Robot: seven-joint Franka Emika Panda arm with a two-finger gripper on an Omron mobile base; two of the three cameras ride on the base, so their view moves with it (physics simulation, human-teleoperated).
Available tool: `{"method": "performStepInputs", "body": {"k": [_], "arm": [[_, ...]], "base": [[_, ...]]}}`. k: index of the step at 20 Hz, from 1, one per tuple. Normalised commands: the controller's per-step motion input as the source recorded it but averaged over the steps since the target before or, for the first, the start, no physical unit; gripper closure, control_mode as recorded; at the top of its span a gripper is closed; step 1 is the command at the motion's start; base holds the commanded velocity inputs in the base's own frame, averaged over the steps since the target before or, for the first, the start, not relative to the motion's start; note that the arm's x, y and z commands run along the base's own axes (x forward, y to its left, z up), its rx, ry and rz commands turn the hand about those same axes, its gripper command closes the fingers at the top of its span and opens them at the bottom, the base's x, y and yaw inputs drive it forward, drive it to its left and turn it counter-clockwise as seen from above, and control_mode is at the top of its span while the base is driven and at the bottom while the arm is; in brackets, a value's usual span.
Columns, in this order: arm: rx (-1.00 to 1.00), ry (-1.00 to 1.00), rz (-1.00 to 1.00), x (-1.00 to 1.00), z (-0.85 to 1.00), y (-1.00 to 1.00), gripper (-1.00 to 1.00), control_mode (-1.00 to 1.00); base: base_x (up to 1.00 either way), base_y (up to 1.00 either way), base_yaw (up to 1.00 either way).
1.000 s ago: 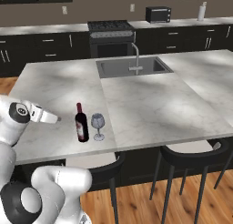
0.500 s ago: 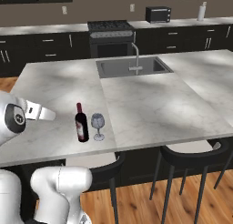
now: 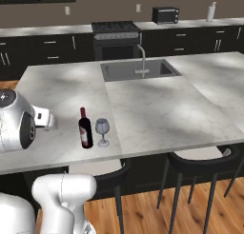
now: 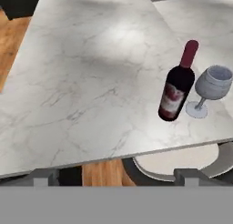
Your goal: There is a wine glass and glass cup on the dining counter. Place the wine bottle next to the wine glass and the juice bottle next to the glass cup.
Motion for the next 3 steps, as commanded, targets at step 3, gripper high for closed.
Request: {"method": "performStepInputs", "body": {"k": [3], "arm": [[0.11,0.17,0.34,-0.67,0.21,0.02,-1.0,-1.0]], "base": [[0.0,0.0,0.0]]}}
